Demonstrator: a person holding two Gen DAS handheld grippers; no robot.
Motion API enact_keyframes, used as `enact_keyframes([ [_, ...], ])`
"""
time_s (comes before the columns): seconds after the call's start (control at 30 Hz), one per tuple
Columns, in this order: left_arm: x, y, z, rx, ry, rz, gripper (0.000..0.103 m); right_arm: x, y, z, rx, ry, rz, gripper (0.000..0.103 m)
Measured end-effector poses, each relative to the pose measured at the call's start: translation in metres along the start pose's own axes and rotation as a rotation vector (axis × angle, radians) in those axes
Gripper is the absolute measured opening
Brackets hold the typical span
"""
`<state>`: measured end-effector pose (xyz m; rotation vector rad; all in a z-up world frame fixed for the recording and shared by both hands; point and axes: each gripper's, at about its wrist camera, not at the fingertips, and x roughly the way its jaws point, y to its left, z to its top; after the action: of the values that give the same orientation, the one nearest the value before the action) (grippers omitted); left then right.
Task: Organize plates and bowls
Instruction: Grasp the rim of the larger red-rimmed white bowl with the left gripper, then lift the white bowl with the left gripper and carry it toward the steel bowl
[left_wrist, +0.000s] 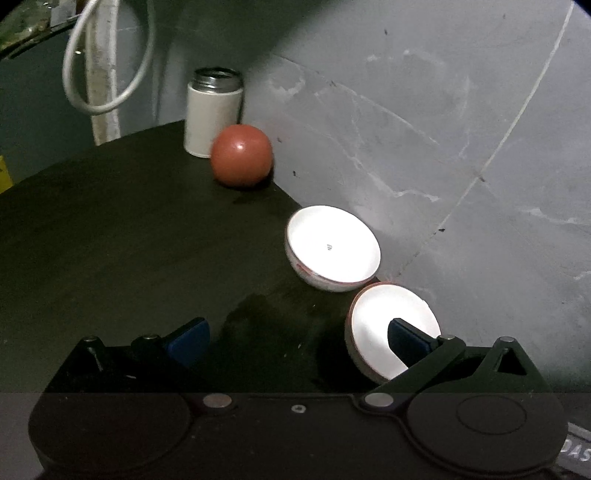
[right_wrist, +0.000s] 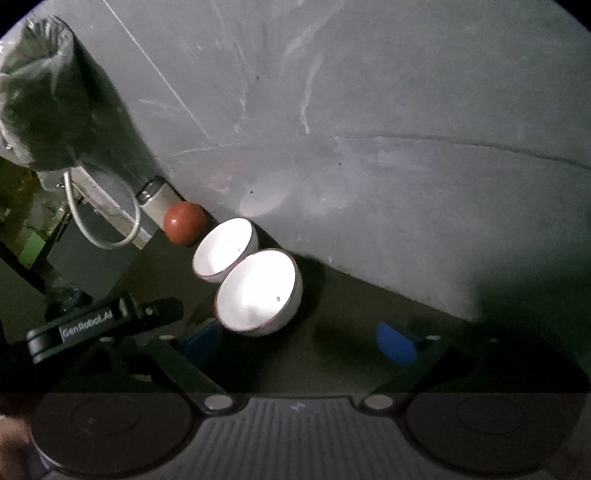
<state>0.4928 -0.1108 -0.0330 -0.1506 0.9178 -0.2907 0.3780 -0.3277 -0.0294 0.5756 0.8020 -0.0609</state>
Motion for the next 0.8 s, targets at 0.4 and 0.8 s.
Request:
enact_keyframes([
  [0.4,0.025,-0.006,0.006,0.028,0.022,-0.021,0.095,0.047,0.003,0.015,-0.014,0.027,-0.037,0.070],
  [0.8,0.030,-0.005,0.003,0.011,0.046,-0.124,0.043,0.060,0.007,0.018,-0.039,0.065,-0.028,0.044],
])
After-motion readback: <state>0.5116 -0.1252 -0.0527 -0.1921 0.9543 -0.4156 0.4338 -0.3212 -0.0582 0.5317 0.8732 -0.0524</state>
